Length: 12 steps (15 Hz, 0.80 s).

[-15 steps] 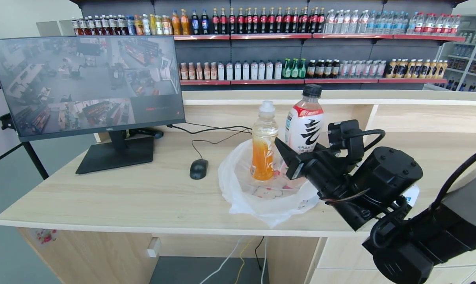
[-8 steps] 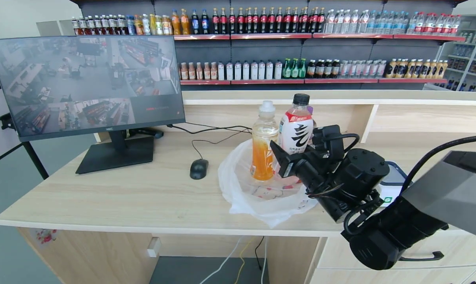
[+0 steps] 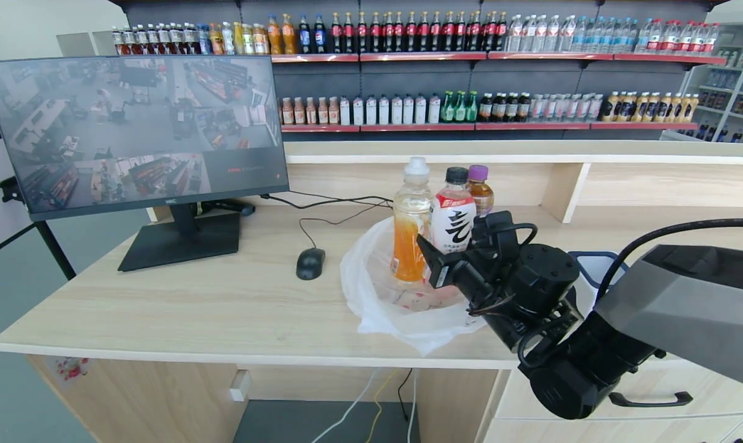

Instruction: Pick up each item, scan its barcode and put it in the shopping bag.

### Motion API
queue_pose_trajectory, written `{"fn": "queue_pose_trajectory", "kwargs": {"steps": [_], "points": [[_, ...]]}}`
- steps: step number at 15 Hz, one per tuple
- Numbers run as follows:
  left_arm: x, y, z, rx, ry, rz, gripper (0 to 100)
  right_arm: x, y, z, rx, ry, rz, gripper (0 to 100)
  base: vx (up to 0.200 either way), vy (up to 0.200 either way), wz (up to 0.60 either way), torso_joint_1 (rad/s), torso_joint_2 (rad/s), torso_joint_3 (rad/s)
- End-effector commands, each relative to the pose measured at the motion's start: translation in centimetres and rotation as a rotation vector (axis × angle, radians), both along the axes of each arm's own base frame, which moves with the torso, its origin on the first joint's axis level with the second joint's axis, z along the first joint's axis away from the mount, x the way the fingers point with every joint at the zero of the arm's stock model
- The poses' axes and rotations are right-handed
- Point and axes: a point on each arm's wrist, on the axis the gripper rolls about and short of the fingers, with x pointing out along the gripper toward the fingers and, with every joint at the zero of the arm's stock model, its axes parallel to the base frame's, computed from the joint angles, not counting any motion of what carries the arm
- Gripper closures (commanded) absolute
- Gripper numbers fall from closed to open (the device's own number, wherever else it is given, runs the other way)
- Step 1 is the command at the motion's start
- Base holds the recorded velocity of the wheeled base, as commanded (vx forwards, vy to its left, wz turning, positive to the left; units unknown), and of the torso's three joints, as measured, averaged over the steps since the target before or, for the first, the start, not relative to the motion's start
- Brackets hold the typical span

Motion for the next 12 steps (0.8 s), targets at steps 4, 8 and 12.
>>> {"fn": "queue_pose_trajectory", "kwargs": {"steps": [4, 8, 12], "points": [[0.0, 0.0, 0.0, 0.001, 0.0, 0.0, 0, 0.9, 0.4, -1.2, -0.004, 0.011, -0.002, 100, 0.0, 0.0, 0.0, 0.0, 0.0, 0.0], [0.0, 0.0, 0.0, 0.003, 0.0, 0.0, 0, 0.9, 0.5, -1.9, -0.019, 0.03, -0.002, 100, 0.0, 0.0, 0.0, 0.0, 0.0, 0.0], [0.0, 0.0, 0.0, 0.001, 0.0, 0.0, 0, 0.4, 0.1, -2.8, -0.041, 0.066, -0.001, 100, 0.0, 0.0, 0.0, 0.0, 0.0, 0.0]]}}
